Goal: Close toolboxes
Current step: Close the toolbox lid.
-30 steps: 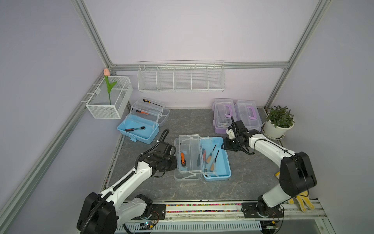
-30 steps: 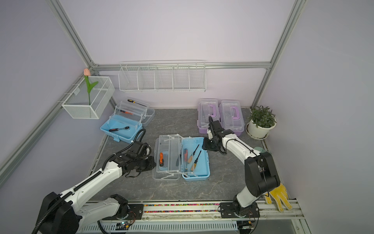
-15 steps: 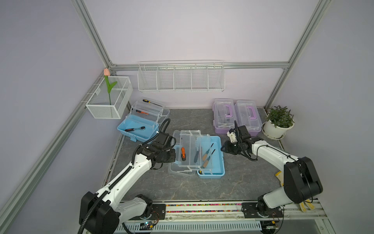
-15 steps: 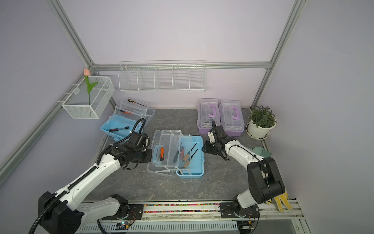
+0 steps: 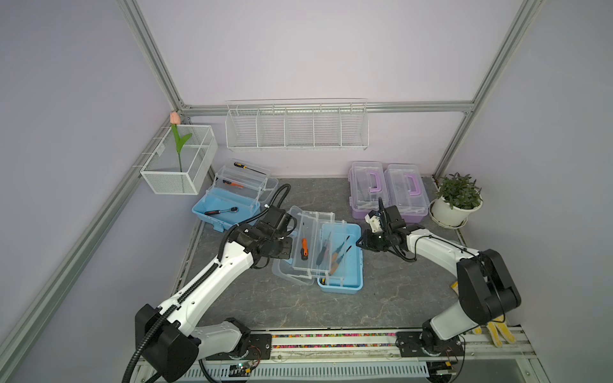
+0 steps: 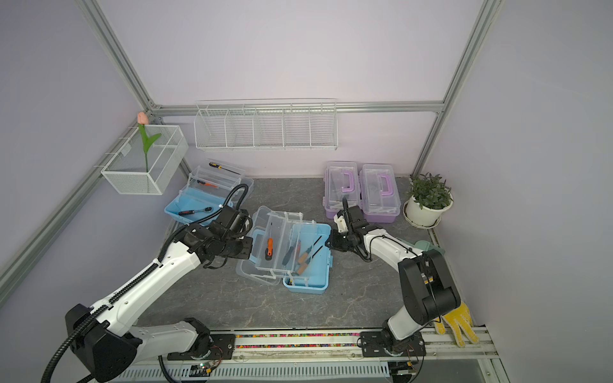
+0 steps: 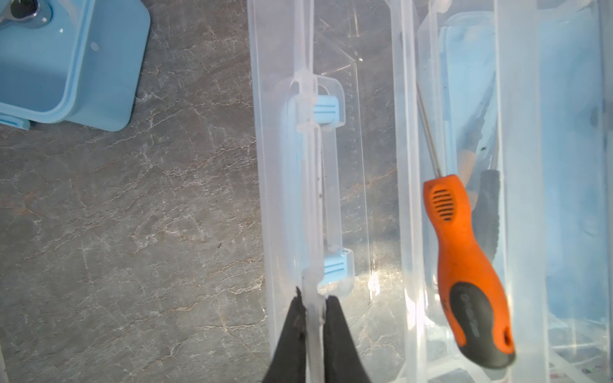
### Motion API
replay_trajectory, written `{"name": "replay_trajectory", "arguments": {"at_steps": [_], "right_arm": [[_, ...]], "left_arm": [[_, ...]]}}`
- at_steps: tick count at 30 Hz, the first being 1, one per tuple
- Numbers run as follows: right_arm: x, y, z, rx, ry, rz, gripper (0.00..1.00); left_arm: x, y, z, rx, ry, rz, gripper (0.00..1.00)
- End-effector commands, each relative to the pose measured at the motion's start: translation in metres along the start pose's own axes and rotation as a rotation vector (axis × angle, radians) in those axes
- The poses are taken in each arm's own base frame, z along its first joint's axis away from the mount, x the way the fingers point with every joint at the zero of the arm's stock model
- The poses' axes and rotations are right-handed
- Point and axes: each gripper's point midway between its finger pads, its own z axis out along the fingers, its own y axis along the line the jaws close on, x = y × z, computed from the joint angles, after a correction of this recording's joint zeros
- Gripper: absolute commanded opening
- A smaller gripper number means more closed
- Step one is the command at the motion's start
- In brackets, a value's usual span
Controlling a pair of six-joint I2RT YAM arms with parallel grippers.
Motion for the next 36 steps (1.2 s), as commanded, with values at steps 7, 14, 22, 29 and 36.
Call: {"name": "replay_trajectory", "arguments": {"at_steps": [7,14,22,29,36], "right_arm": [[0.008,0.013,0.010,-0.046,0.028,-0.017,0.18],[0.008,0.015,0.010,-0.044,0.025,-0.017,0.19],[0.007,0.014,0.005,-0.024,0.038,-0.022,0.25],[0.007,0.013,0.005,-0.029,0.045,-0.015,0.30],[0.008,0.010,0.001,-0.024,0.054,-0.011,0.34]], "left_arm": [[-0.038,-0.060,-0.049,0.236,-0.191,0.013,0.00],[-0.030,-0.102,-0.038,0.312,-0.162,0.051,0.00],[-0.025,-0.134,-0.031,0.370,-0.137,0.073,0.05],[-0.023,-0.154,-0.029,0.425,-0.138,0.067,0.24],[-0.024,-0.160,-0.037,0.440,-0.145,0.073,0.28]]}}
